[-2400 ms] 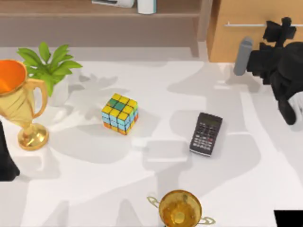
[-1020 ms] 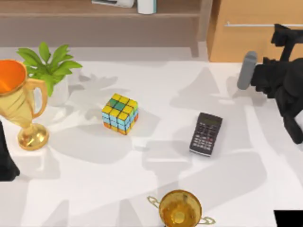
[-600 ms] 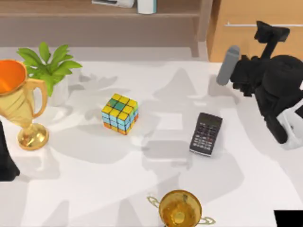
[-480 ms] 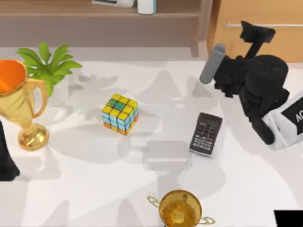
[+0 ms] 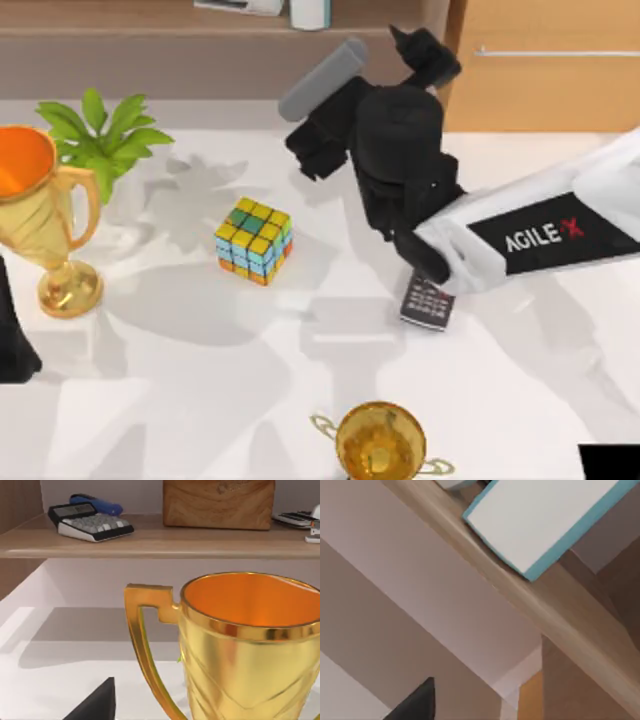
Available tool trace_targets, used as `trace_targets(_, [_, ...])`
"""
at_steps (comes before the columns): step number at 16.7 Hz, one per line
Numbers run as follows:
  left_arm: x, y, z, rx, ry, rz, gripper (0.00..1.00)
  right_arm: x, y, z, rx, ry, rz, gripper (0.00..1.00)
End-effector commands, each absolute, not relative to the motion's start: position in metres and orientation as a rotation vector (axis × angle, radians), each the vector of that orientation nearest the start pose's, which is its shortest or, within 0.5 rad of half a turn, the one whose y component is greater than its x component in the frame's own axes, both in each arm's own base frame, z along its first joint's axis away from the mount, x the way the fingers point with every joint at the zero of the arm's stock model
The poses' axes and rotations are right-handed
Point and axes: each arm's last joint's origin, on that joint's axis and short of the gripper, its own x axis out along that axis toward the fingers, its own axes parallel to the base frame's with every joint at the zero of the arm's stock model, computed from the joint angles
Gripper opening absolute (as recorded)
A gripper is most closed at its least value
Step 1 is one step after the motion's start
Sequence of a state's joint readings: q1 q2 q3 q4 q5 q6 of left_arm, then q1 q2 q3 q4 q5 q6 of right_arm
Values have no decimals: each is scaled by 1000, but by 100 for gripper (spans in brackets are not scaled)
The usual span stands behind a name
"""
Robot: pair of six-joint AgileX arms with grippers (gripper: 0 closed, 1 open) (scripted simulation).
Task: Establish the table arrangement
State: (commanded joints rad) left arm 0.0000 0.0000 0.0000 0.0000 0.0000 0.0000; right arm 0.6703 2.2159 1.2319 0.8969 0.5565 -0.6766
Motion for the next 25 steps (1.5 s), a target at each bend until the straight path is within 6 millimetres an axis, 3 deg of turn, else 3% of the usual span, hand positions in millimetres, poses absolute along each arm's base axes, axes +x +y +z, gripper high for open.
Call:
trace_targets(5, [106, -1, 160, 0, 0, 0, 100, 391, 327, 169, -333, 19, 83, 100])
trace_targets(10, [106, -1, 160, 0, 0, 0, 100, 412, 343, 200, -56, -5, 6, 100])
trace_targets(18, [106, -1, 160, 0, 0, 0, 100, 416, 345, 207, -11, -14, -5, 100])
trace_targets(25, [106, -1, 160, 0, 0, 0, 100, 436, 345, 205, -13, -11, -7, 100])
